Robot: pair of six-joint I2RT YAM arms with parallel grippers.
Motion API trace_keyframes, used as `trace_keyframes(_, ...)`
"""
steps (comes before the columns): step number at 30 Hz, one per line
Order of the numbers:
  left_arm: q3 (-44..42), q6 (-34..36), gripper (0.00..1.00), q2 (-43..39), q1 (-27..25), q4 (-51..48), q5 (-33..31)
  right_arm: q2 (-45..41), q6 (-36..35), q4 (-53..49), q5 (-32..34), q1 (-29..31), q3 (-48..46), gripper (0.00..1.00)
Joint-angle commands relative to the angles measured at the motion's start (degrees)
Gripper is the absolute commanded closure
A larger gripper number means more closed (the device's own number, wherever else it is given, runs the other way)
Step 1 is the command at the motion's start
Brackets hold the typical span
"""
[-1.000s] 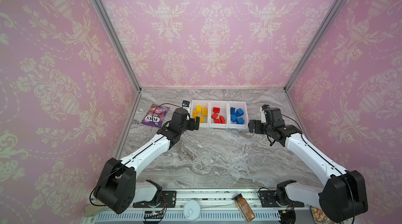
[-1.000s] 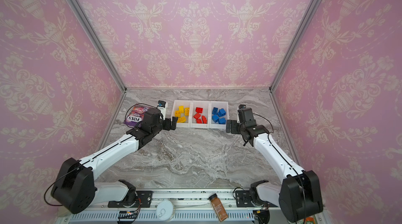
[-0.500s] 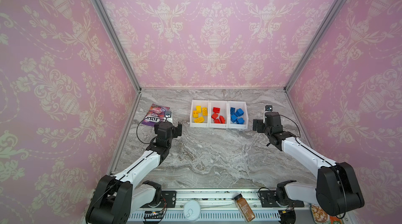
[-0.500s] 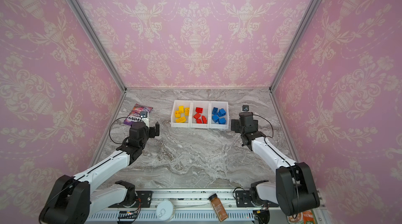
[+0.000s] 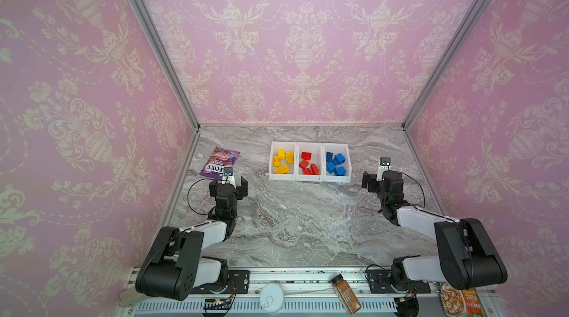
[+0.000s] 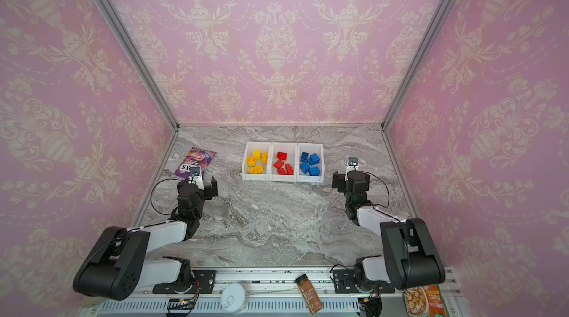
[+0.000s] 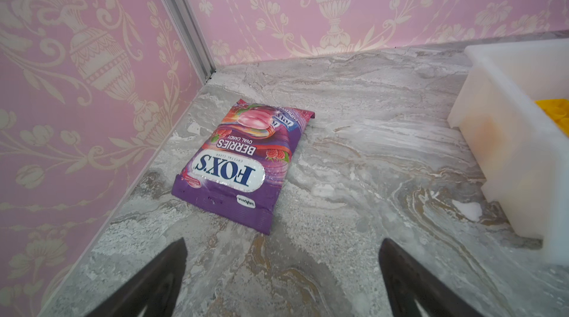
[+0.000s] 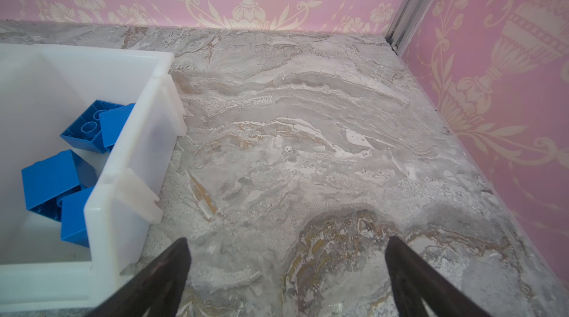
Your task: Sort the legos into containers by color
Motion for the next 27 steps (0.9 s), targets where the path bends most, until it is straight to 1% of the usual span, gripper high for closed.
trace_keyframes(1,-1.0,2.4,0.01,5.5,1.0,15.3,-0.7,1.4,-0.2,10.3,-3.8,-0.5,-2.4,0.00)
trace_keyframes(6,-1.2,2.1,0.01,16.0,1.9,27.7,-0.2,4.7,-0.2,18.2,-5.9,-0.8,-4.6,0.00)
trace_keyframes(8,-2.1,0.3,0.01,16.8,2.8,28.6,0.4,6.0,-0.4,20.7,-6.5,-0.8,-5.4,0.00)
trace_keyframes(10,-1.4,1.0,0.01,18.0,2.9,28.6,1.6,7.8,-0.5,23.8,-6.8,-0.9,-6.1,0.00)
trace_keyframes(13,-1.1,0.9,0.01,18.4,2.9,28.7,1.6,10.5,-0.4,28.7,-6.6,-0.8,-7.3,0.00)
trace_keyframes(17,-1.0,1.0,0.01,18.6,2.9,28.7,1.5,10.1,-0.2,27.4,-5.2,-0.7,-7.1,0.00)
trace_keyframes(21,-1.0,1.0,0.01,18.6,3.0,28.7,1.6,10.1,-0.4,25.5,-0.5,0.8,-5.8,0.00)
trace_keyframes(27,-1.0,0.9,0.01,18.6,3.0,28.6,1.4,10.3,-0.8,25.0,-0.7,1.0,-5.6,0.00)
